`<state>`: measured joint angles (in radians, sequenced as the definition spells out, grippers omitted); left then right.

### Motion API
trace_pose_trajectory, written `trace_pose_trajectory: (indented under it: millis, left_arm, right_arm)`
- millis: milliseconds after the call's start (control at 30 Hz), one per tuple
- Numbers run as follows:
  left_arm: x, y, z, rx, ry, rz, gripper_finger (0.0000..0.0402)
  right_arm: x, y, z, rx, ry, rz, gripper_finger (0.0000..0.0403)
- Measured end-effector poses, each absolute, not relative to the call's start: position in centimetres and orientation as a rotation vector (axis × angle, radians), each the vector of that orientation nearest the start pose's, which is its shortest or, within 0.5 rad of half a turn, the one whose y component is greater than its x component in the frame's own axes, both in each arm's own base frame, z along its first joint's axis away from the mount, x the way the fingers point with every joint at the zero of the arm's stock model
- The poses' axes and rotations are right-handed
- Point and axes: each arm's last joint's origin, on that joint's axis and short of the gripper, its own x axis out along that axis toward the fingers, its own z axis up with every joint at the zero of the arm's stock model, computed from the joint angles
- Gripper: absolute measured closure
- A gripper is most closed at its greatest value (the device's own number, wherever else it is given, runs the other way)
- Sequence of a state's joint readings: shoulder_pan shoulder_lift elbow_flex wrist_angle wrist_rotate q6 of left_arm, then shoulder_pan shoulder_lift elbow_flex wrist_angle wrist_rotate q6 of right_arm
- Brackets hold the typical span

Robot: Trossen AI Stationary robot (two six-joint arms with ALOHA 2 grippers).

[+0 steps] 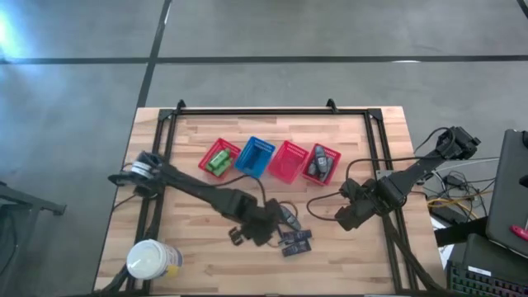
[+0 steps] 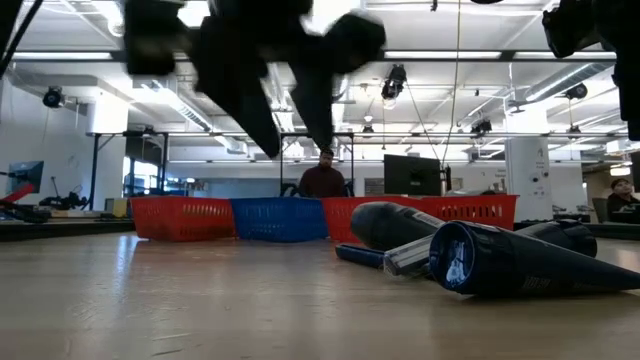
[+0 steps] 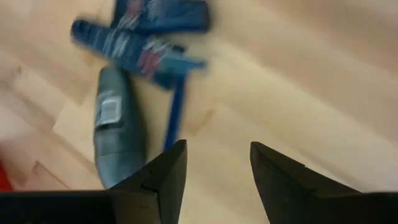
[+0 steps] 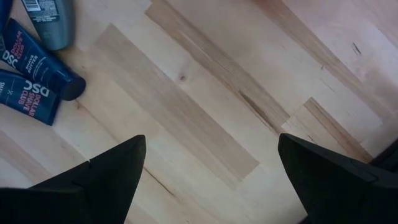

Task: Pick & Place Travel size toiletries
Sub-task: Put the blue razor into the blue bin

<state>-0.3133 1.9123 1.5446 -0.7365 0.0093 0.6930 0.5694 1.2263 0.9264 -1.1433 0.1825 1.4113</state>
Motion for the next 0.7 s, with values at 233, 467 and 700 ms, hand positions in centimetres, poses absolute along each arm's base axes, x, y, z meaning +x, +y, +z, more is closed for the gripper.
trace_pose_trajectory:
  millis: [233,467,700]
  left_arm:
    - [40.6,-13.0,20.2,0.781,0.903,-0.672,0.0239]
    - [42.4,-13.1,18.8,0.777,0.876,-0.728,0.0248]
    - [43.8,-11.6,16.8,0.749,0.920,-0.728,0.0250]
  right_arm:
    - [16.7,10.1,24.2,0.656,1.246,-0.632,0.0039]
    - [16.7,10.2,24.1,0.675,1.257,-0.631,0.0039]
    - [16.9,10.3,24.2,0.703,1.242,-0.630,0.0039]
